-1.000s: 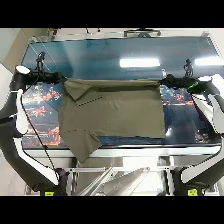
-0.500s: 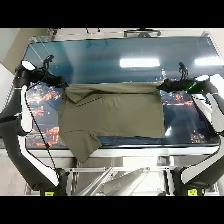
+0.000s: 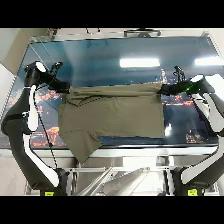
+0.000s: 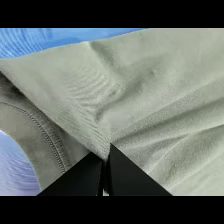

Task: Fold the shirts.

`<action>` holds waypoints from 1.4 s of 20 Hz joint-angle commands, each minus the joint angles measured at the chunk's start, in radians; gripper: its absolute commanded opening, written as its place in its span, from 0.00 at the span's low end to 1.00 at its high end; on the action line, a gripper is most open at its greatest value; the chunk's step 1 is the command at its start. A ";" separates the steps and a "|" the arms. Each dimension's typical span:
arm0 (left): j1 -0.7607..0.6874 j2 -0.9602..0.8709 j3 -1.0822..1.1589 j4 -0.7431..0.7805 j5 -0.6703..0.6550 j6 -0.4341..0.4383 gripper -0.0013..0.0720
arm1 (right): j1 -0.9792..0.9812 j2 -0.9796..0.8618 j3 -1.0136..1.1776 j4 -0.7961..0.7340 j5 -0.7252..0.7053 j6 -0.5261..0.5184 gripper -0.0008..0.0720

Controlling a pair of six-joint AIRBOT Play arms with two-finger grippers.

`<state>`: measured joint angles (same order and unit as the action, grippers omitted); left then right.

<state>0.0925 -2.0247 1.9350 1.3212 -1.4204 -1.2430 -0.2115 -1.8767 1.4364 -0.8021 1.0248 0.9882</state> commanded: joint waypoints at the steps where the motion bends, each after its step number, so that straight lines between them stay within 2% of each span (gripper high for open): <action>1: -0.013 0.001 0.003 0.024 0.005 -0.005 0.03 | 0.021 0.000 0.002 -0.014 -0.004 0.007 0.03; 2: -0.013 0.007 0.003 0.023 0.000 -0.007 0.03 | 0.026 0.001 0.002 -0.014 0.002 0.007 0.05; 3: -0.013 0.015 0.003 0.023 -0.018 -0.007 0.06 | 0.027 0.005 0.002 -0.013 0.009 0.008 0.26; 4: -0.013 0.025 0.003 0.021 -0.041 -0.008 0.37 | 0.026 0.015 0.002 -0.014 0.021 0.018 0.51; 5: -0.013 0.037 0.003 0.022 -0.062 -0.024 0.55 | 0.023 0.033 0.003 -0.021 0.036 0.035 0.55; 7: -0.007 0.069 0.003 0.021 -0.101 -0.076 0.56 | 0.002 0.094 0.004 -0.079 0.087 0.108 0.54; 10: 0.014 0.158 -0.045 0.011 -0.175 -0.102 0.56 | -0.065 0.208 -0.013 -0.180 0.238 0.188 0.52; 11: 0.023 0.212 -0.106 0.011 -0.177 -0.106 0.55 | -0.092 0.246 -0.047 -0.186 0.287 0.190 0.45; 13: 0.048 0.339 -0.280 0.011 -0.174 -0.106 0.56 | -0.156 0.344 -0.194 -0.187 0.335 0.186 0.42; 17: 0.115 0.650 -0.709 0.011 -0.087 -0.102 0.56 | -0.280 0.550 -0.570 -0.189 0.232 0.169 0.45; 18: 0.134 0.723 -0.800 0.011 -0.061 -0.102 0.56 | -0.296 0.578 -0.640 -0.189 0.196 0.174 0.57; 19: 0.153 0.795 -0.884 0.011 -0.042 -0.103 0.56 | -0.303 0.595 -0.703 -0.188 0.167 0.182 0.58; 23: 0.237 1.027 -1.157 0.010 -0.036 -0.112 0.56 | -0.265 0.597 -0.883 -0.113 0.094 0.119 0.57; 25: 0.274 1.106 -1.244 0.009 -0.038 -0.112 0.56 | -0.224 0.593 -0.913 -0.063 0.071 0.083 0.51; 28: 0.333 1.213 -1.358 -0.055 0.004 -0.106 0.56 | -0.131 0.574 -0.915 -0.013 0.052 0.065 0.51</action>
<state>0.3721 -0.9222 0.7002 1.3117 -1.4540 -1.3537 -0.4099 -1.2930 0.5568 -0.8536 1.1324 1.0889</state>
